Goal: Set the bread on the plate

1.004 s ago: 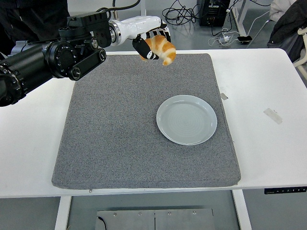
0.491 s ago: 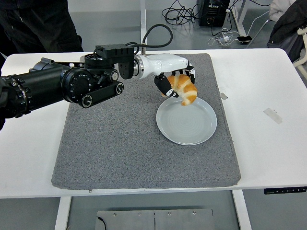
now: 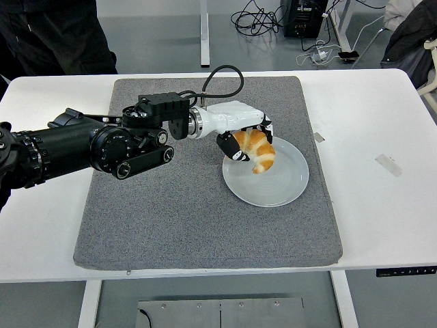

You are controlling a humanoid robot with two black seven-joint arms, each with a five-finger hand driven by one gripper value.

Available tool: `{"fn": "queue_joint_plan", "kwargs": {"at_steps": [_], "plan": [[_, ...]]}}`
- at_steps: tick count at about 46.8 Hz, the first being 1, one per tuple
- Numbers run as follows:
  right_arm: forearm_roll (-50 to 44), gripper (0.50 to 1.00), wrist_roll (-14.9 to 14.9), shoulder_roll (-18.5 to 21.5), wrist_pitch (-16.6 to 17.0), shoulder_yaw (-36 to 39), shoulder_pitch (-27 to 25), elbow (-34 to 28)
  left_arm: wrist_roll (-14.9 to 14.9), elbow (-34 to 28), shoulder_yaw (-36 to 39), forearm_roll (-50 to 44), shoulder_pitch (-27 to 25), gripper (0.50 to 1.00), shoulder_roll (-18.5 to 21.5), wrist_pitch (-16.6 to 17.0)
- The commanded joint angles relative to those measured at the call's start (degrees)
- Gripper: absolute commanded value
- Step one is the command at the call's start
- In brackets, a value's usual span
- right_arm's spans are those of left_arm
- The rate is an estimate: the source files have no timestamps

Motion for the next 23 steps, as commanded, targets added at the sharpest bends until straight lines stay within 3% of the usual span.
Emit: {"fn": "queue_joint_plan", "kwargs": {"at_steps": [1, 23], "plan": [[0.05, 1.000, 0.00, 0.00, 0.03, 0.00, 0.03, 0.00, -0.08, -0.90, -0.01, 0.51, 0.62, 0.500, 0.00, 0.23], [-0.03, 1.000, 0.00, 0.00, 0.03, 0.00, 0.03, 0.00, 0.01, -1.69, 0.08, 4.55, 4.32, 0.500, 0.00, 0.84]]}}
